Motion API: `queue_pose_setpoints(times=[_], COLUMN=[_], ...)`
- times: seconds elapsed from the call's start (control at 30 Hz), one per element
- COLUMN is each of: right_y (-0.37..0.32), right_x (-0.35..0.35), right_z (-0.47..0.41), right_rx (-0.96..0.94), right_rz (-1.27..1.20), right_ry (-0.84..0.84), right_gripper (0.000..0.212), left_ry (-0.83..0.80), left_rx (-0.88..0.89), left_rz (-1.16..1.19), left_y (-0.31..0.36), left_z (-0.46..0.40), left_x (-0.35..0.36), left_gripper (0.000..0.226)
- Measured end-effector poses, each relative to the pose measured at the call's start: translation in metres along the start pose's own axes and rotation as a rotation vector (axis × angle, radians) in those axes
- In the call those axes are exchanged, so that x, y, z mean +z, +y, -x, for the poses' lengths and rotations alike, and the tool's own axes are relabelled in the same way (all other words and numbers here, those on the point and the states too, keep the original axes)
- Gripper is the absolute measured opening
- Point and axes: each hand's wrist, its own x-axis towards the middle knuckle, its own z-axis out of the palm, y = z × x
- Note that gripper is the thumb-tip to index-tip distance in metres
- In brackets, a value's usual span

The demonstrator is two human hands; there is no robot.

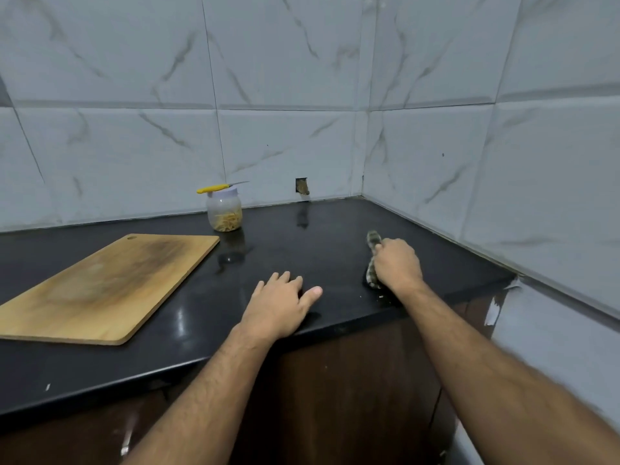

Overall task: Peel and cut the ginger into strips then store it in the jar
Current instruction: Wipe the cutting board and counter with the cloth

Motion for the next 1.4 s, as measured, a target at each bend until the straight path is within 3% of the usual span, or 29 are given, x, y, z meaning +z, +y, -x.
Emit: queue_pose_setpoints(times=[0.1, 0.23, 0.3, 0.43, 0.53, 0.6, 0.73, 0.9, 1.03, 1.2, 1.4], right_y=[-0.045, -0.086, -0.078, -0.036, 0.011, 0.033, 0.004, -0.074, -0.100, -0.108, -0.066], right_x=[-0.019, 0.011, 0.029, 0.015, -0.015, -0.032, -0.041, 0.004, 0.064, 0.095, 0.093], right_z=[0.030, 0.087, 0.095, 0.082, 0.073, 0.069, 0.054, 0.009, -0.027, -0.086, -0.132], right_rx=[-0.194, -0.450, -0.475, -0.448, -0.258, -0.121, -0.221, -0.452, -0.392, -0.330, -0.083], right_rz=[-0.007, 0.035, 0.065, 0.177, 0.304, 0.240, 0.080, 0.191, 0.175, 0.221, 0.255], right_ry=[0.074, -0.170, -0.246, -0.133, -0.051, -0.016, 0.095, -0.111, -0.455, -0.459, -0.361], right_gripper=[0.032, 0.065, 0.062, 0.032, 0.028, 0.026, 0.029, 0.029, 0.070, 0.057, 0.056], left_ry=[0.012, 0.158, 0.222, 0.237, 0.242, 0.243, 0.260, 0.295, 0.242, 0.222, 0.199], left_rx=[0.001, 0.015, -0.001, -0.007, 0.004, 0.018, 0.034, -0.041, -0.065, -0.115, -0.109], left_rz=[0.041, 0.033, 0.075, 0.053, 0.042, 0.040, 0.099, 0.160, 0.144, 0.069, 0.067], left_y=[0.001, -0.002, -0.001, 0.004, 0.007, 0.015, 0.034, 0.026, 0.007, -0.011, -0.014], left_z=[0.004, 0.008, 0.011, 0.013, 0.013, 0.010, -0.005, -0.045, -0.084, -0.132, -0.163], left_x=[0.005, 0.004, 0.003, 0.003, 0.001, -0.001, -0.001, -0.007, -0.012, -0.009, 0.005], left_gripper=[0.060, 0.042, 0.037, 0.043, 0.048, 0.047, 0.040, 0.034, 0.036, 0.030, 0.029])
